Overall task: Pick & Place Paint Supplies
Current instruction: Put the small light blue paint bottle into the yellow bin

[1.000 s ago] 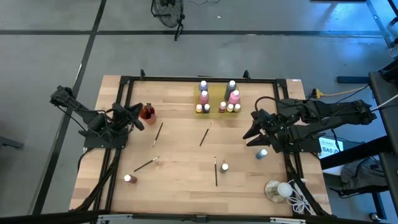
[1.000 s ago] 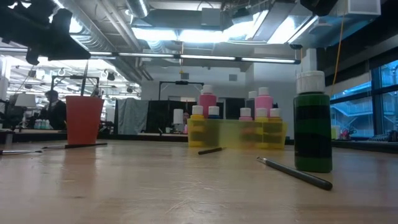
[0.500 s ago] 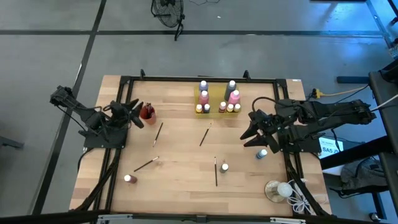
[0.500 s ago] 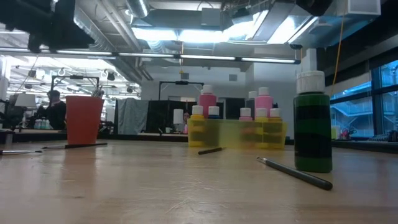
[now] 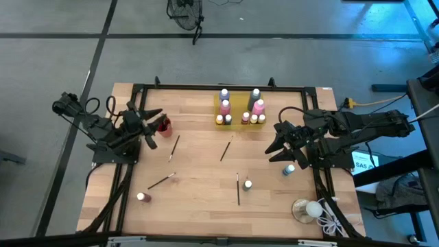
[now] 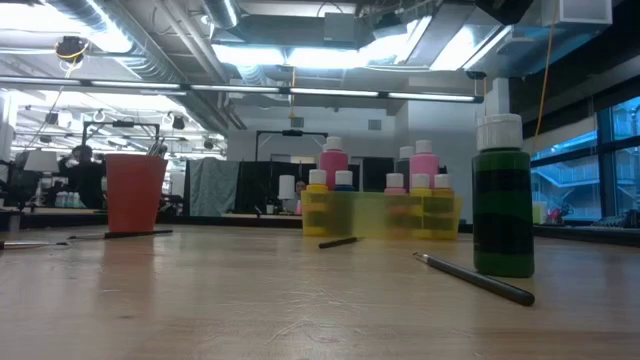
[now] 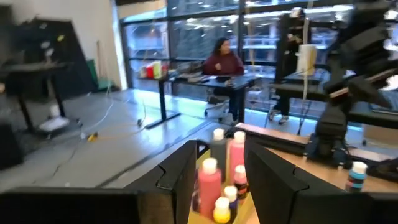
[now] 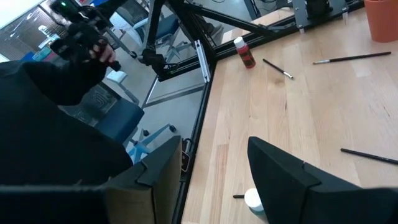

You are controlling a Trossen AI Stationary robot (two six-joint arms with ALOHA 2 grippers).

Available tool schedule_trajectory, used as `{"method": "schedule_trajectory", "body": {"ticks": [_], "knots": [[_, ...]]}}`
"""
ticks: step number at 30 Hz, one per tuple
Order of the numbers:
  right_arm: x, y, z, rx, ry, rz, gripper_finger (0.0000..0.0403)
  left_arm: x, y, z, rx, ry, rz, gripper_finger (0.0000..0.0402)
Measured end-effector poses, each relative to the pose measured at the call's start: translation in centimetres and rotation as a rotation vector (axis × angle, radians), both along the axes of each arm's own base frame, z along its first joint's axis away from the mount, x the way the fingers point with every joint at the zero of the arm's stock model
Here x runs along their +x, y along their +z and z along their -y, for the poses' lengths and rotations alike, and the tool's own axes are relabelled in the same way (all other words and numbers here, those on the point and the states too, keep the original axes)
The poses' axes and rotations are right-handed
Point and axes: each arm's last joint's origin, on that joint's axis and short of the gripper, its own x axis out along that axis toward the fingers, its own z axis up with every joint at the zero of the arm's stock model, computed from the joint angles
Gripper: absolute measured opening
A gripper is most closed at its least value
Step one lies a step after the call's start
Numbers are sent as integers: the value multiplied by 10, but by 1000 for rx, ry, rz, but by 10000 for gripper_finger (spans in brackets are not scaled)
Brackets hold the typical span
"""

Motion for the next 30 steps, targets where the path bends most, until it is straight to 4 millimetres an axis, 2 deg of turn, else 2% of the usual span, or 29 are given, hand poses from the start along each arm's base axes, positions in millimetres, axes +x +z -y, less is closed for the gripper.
{"method": "schedule_trajectory", "body": {"ticks": [8,14,18,23,30], "knots": [[-1,-2,0,-6,10,-18,188,22,37,21,48,-102,-2,130],[-1,-3,0,-23,29,-15,188,20,59,24,29,-166,48,130],[-2,-4,-1,-23,43,-31,188,20,57,26,14,-227,47,143],[-5,-5,-2,-29,107,-60,188,27,48,30,-47,-228,23,195],[-30,11,-3,-154,73,-375,188,34,43,36,-88,-227,24,276]]}}
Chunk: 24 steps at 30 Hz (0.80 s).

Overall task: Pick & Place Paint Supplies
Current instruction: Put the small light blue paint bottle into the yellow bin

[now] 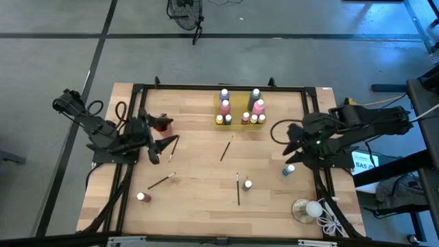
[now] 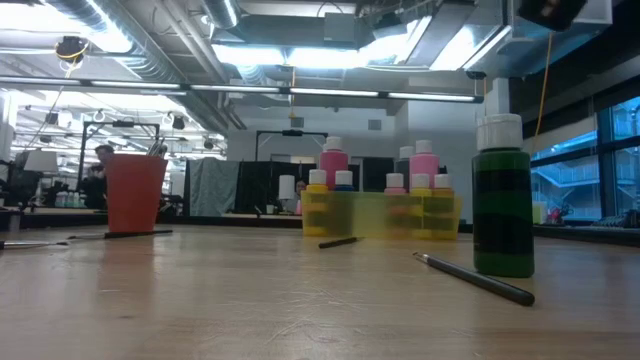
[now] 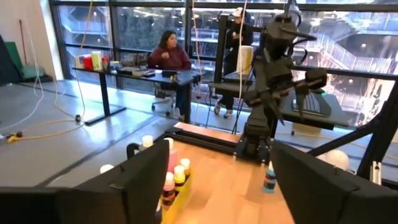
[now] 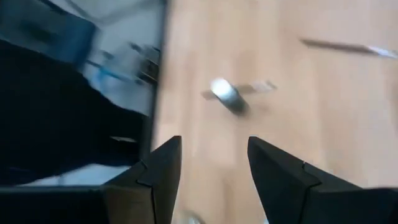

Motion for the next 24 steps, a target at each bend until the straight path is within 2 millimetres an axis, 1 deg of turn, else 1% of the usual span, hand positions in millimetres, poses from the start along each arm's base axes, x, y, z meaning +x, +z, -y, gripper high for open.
{"method": "schedule_trajectory", "body": {"ticks": [2,5,8,11,18,24], "knots": [[-7,6,1,-62,-45,-97,188,1,-1,1,4,0,-5,293],[-11,4,0,-122,-102,-273,188,2,-1,2,-13,-13,0,309],[-9,-8,-3,-149,-127,-448,188,2,-1,2,-38,-15,12,316],[-3,-25,-7,-185,-145,-601,188,2,-1,2,-42,-16,13,317],[17,-59,-12,-223,-162,-724,188,2,-1,3,-83,-73,26,317],[21,-89,-17,-220,-170,-734,188,3,-1,5,-87,-124,24,317]]}}
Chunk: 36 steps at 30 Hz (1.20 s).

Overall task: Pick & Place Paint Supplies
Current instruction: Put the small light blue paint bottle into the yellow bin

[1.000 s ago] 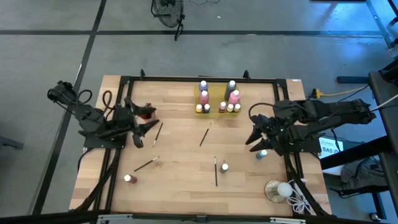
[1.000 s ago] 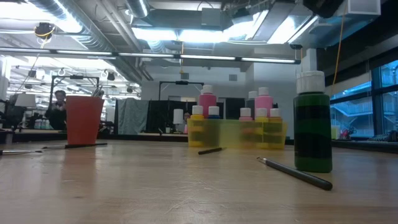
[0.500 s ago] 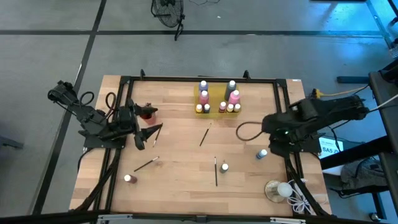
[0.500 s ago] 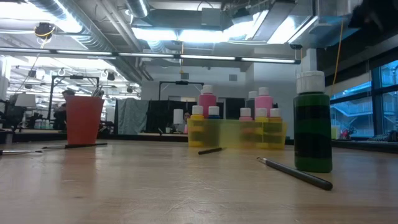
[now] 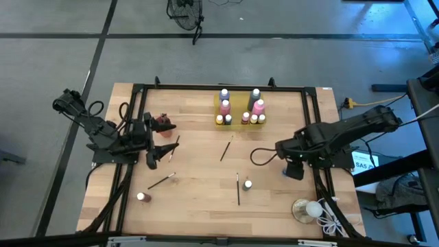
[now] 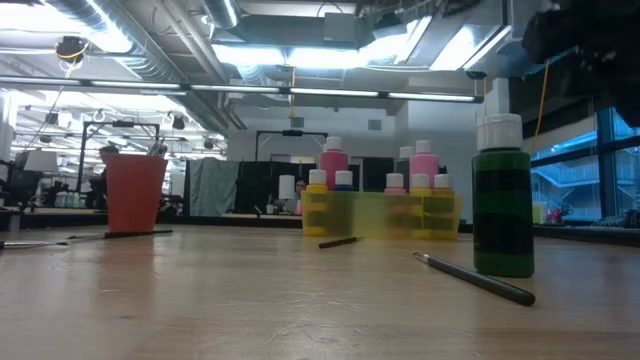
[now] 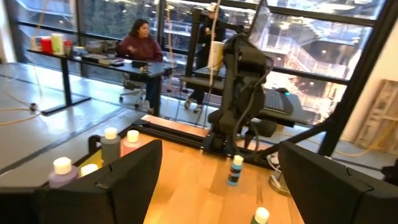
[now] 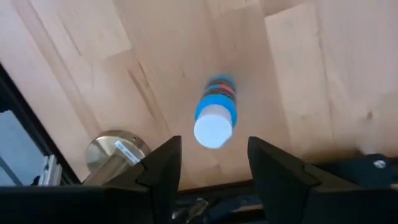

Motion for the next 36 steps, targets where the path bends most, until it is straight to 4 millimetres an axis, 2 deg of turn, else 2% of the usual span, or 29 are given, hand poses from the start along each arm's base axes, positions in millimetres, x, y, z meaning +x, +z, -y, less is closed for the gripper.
{"method": "schedule_trajectory", "body": {"ticks": [7,18,29,36], "knots": [[-6,-21,-8,19,-5,-42,188,0,0,0,-36,-5,10,317],[-8,-34,-13,12,-6,-22,188,0,0,1,-35,-24,9,317],[-7,-34,-13,5,-6,-12,188,0,0,1,-33,-24,8,317],[-2,-17,-13,-34,-10,24,188,0,0,1,-31,-23,6,317]]}}
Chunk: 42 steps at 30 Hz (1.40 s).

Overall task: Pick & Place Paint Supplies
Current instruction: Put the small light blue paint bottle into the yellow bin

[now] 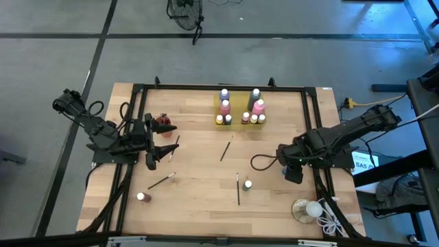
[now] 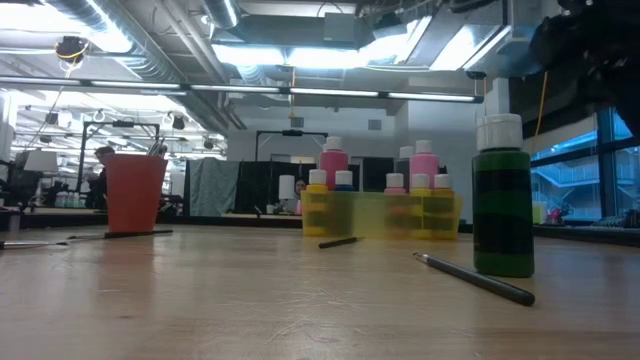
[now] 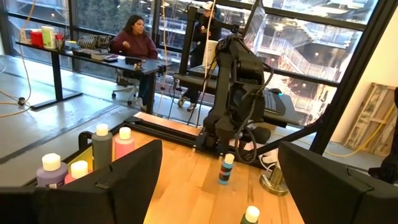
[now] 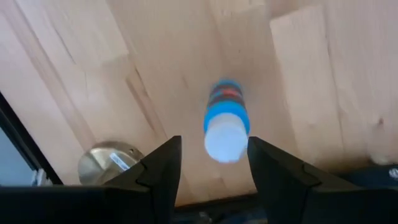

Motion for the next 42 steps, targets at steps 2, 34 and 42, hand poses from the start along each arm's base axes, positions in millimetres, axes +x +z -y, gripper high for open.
{"method": "schedule_trajectory", "body": {"ticks": [2,34,42], "knots": [[-1,1,0,-1,0,-17,188,0,0,0,2,0,-3,317],[-5,-27,2,-30,-5,-20,203,0,-2,2,11,-78,-21,317],[0,-34,1,-56,11,-53,199,0,-2,2,11,-78,-21,317]]}}
